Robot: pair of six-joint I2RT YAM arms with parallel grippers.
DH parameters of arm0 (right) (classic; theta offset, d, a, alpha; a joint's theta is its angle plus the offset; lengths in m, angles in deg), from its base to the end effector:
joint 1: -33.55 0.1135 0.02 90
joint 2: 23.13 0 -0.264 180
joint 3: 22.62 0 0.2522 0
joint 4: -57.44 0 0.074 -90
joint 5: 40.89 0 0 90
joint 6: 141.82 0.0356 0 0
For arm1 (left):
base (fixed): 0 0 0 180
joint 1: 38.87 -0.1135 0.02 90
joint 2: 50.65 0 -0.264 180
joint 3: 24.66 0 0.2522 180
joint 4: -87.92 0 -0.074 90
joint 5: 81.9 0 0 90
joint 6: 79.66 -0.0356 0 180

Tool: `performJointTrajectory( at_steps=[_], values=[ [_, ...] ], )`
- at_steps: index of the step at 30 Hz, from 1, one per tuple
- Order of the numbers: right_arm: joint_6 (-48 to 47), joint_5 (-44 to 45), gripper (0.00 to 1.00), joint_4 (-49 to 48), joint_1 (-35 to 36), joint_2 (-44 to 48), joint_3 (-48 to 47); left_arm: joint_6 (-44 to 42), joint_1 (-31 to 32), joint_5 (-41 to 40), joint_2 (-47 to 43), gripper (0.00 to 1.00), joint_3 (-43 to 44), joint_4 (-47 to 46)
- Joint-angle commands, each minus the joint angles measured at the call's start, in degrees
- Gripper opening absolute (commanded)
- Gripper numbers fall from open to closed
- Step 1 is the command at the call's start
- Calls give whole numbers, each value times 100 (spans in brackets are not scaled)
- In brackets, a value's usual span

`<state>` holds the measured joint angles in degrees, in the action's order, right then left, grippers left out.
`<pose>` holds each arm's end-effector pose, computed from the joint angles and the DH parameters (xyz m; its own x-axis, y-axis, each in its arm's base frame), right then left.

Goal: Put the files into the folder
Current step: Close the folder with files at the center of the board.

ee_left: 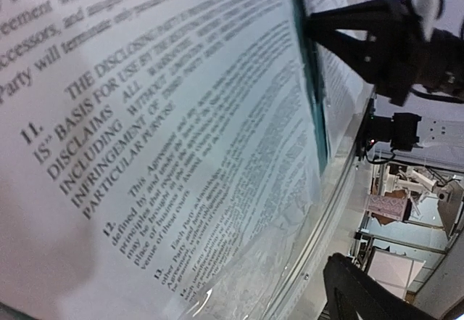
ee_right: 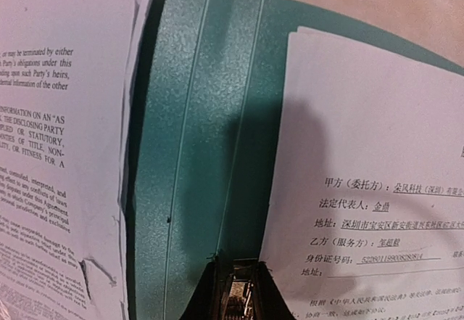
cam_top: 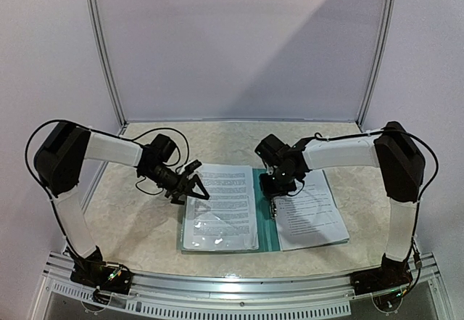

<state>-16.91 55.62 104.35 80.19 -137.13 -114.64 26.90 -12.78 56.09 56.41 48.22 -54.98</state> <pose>0.2780 0.2885 0.1583 -0.9226 -0.1488 -0.3559 -0.2028 0.9719 0.1194 0.2915 -0.1722 0.1315 -0.9602 0.2578 -0.1071 0.2450 0.5943 -0.7660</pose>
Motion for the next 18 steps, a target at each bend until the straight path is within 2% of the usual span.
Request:
performJointTrajectory(
  at_steps=[1, 5, 12, 18],
  values=[
    [135, -250, 0, -337, -40, -409, -166, -175, 274, 278, -758, 91, 429, 452],
    [202, -470, 0, -379, -40, -685, -387, -239, 484, 273, -936, 96, 667, 644],
    [497, -882, 16, -737, -35, -822, -476, -381, 577, 213, -793, 99, 1491, 1120],
    [739, -821, 36, -772, -35, -734, -712, -539, 707, -237, -893, 100, 2034, 1247]
  ],
)
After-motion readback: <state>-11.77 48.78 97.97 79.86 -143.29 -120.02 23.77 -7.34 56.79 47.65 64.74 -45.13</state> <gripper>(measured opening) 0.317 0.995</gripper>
